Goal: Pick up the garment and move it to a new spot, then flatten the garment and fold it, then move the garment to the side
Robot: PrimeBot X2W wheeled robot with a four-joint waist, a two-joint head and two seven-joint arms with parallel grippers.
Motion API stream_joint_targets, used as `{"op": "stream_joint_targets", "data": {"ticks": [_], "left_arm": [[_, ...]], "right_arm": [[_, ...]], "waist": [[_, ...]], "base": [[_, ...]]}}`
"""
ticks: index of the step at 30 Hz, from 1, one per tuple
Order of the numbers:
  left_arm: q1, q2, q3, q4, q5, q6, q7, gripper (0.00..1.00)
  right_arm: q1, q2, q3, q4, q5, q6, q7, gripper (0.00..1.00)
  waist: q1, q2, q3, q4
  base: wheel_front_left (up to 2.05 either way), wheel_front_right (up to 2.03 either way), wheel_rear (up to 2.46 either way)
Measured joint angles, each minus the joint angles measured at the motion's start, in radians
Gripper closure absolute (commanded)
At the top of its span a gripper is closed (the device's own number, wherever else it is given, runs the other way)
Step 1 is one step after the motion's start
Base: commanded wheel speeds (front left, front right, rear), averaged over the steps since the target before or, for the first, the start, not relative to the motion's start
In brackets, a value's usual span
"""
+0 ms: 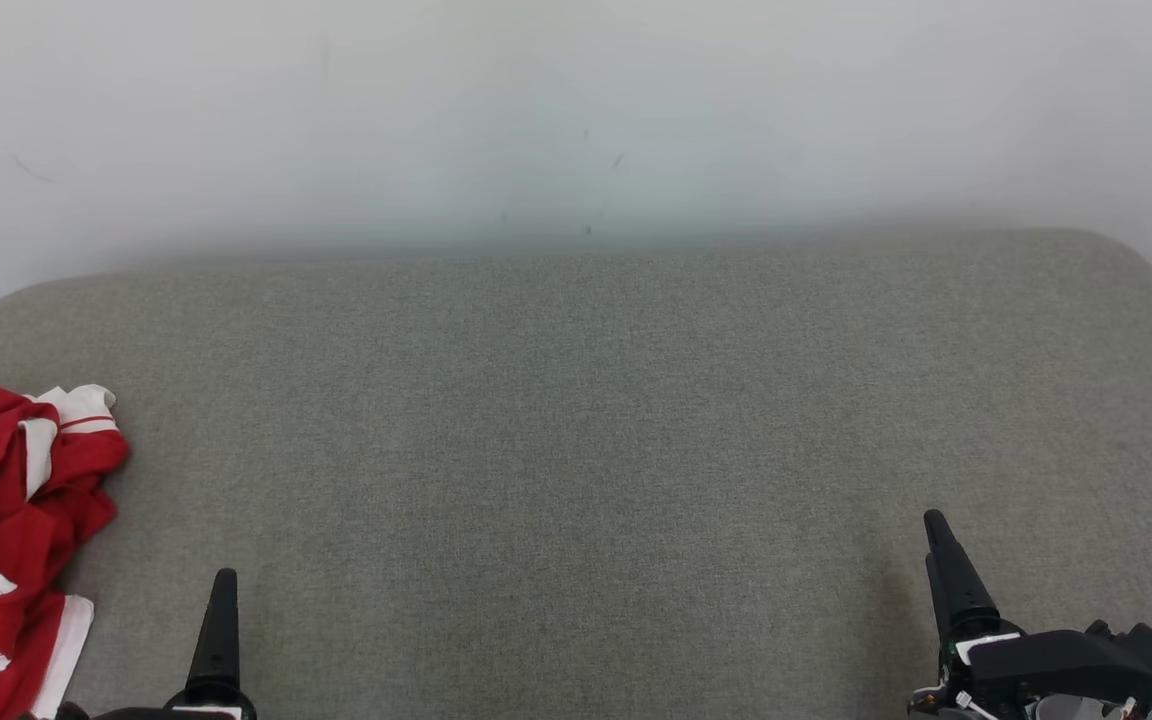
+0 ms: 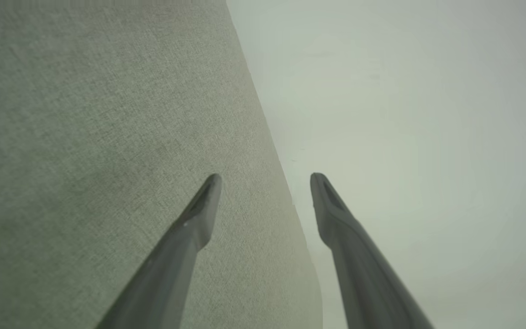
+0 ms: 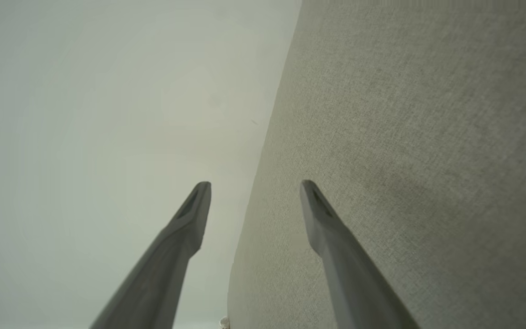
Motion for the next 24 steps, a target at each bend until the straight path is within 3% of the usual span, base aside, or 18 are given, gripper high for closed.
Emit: {"op": "stream_joint_targets", "data": {"ticks": [24], "left_arm": [[0.022,0.002,-0.031,-0.011,0.459,0.000,-0.091,0.00]], "right_arm": [[-0.018,0.004,0.006,0.029,-0.452,0.000,-0.090,0.00]], "waist": [[0.0000,0.0000,0.004,-0.009]], "base": [[0.00,0.00,0.00]]}}
